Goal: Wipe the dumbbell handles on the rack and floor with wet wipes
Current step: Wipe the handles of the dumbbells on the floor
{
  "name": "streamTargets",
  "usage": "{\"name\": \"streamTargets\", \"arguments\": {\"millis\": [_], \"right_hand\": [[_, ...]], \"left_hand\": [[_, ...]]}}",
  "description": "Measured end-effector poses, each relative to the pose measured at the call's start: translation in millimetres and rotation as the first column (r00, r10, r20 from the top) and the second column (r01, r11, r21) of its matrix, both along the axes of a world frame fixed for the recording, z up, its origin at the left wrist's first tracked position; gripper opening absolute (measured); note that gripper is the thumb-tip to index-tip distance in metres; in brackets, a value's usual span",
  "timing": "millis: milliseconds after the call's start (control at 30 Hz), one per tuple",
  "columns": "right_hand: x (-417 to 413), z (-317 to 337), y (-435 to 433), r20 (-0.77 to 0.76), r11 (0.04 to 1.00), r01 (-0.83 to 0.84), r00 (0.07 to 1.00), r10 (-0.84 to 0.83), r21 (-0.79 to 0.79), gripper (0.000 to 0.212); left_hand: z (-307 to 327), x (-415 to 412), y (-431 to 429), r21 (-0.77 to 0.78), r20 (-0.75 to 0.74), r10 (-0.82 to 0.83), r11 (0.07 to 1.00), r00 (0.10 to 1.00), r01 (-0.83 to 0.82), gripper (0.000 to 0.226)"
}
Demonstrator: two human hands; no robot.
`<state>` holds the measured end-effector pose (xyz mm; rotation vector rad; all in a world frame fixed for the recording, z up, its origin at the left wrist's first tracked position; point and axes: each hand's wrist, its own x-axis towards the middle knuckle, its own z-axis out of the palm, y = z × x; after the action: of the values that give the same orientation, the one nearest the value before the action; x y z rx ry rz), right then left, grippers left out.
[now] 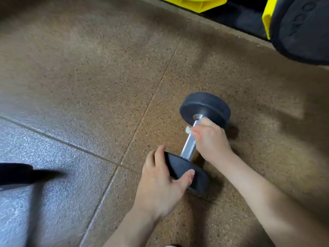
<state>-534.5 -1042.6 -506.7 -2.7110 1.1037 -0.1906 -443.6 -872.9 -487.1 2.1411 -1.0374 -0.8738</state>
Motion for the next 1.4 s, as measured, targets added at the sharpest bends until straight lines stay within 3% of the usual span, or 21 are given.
{"name": "streamTargets", "arguments": {"millis": [100,167,267,367,433,567,633,733,833,933,1000,1133,1267,1400], "right_hand": [[-13.0,6.0,11.3,-0.008,0.992,-0.087,0.996,0.088,0.095,0.008],[-13.7,4.5,1.6,-0.013,0.999,-0.029,0.999,0.030,0.040,0.010],[-11.3,3.3,-7.6,0.019,0.984,0.175,0.984,-0.176,0.010,0.016],[-19.8,7.4,5.4,-0.042,0.986,0.091,0.995,-0.086,0.140,0.016],[-31.9,15.1,6.6,-0.063,0.983,0.057,0.997,-0.047,0.173,0.016],[-42.8,18.6,-11.0,-0.035,0.982,0.188,0.981,-0.188,0.003,0.014],[-45.3,17.0,-4.3,-0.024,0.977,0.213,0.977,-0.213,0.022,0.011],[-54.3,18.9,6.8,-0.031,0.987,0.096,0.995,-0.093,0.126,0.006],[-55.5,20.2,-17.0,-0.101,0.998,0.049,0.994,-0.045,0.035,0.011],[-47.4,20.7,-30.0,-0.269,0.997,0.082,0.960,-0.081,-0.007,0.015],[-45.7,22.7,-30.5,-0.360,0.997,0.068,0.931,-0.053,0.029,0.017],[-50.3,38.9,-33.3,-0.451,0.967,0.059,0.890,0.061,0.248,0.024],[-52.8,45.6,-36.6,-0.466,0.925,-0.003,0.863,0.194,0.380,0.025],[-65.1,37.7,-42.7,-0.298,0.918,0.139,0.954,-0.023,0.372,0.020]], "left_hand": [[0.4,-9.7,4.3,-0.011,0.058,-0.031,0.999,0.998,0.031,0.112],[2.2,-11.5,2.9,-0.013,0.065,-0.042,0.999,0.997,0.043,0.111],[3.6,-5.0,-3.6,0.032,-0.171,0.081,0.997,0.982,-0.077,0.094],[2.2,-5.6,-4.6,0.119,-0.221,0.072,0.992,0.973,-0.047,0.089],[2.1,-10.6,-5.8,0.105,-0.180,0.040,0.994,0.983,-0.021,0.097],[5.1,-23.3,-2.2,0.085,-0.166,0.035,0.996,0.986,-0.021,0.103],[3.7,-32.6,2.3,0.086,-0.138,-0.006,0.996,0.990,0.018,0.106],[3.5,-43.3,3.6,0.040,-0.012,-0.033,0.999,0.999,0.033,0.112],[3.3,-50.9,-0.6,0.008,0.093,-0.077,0.997,0.993,0.076,0.104],[-0.4,-59.2,-1.6,-0.062,0.154,-0.122,0.989,0.980,0.133,0.092],[-2.8,-61.9,-2.0,-0.060,0.191,-0.137,0.987,0.972,0.151,0.092],[-1.6,-67.2,-7.5,-0.020,0.291,-0.177,0.981,0.940,0.191,0.094],[-3.2,-69.7,-5.2,-0.058,0.316,-0.208,0.970,0.926,0.238,0.087],[-10.3,-66.2,-1.6,-0.193,0.152,-0.089,0.974,0.984,0.118,0.068]]}}
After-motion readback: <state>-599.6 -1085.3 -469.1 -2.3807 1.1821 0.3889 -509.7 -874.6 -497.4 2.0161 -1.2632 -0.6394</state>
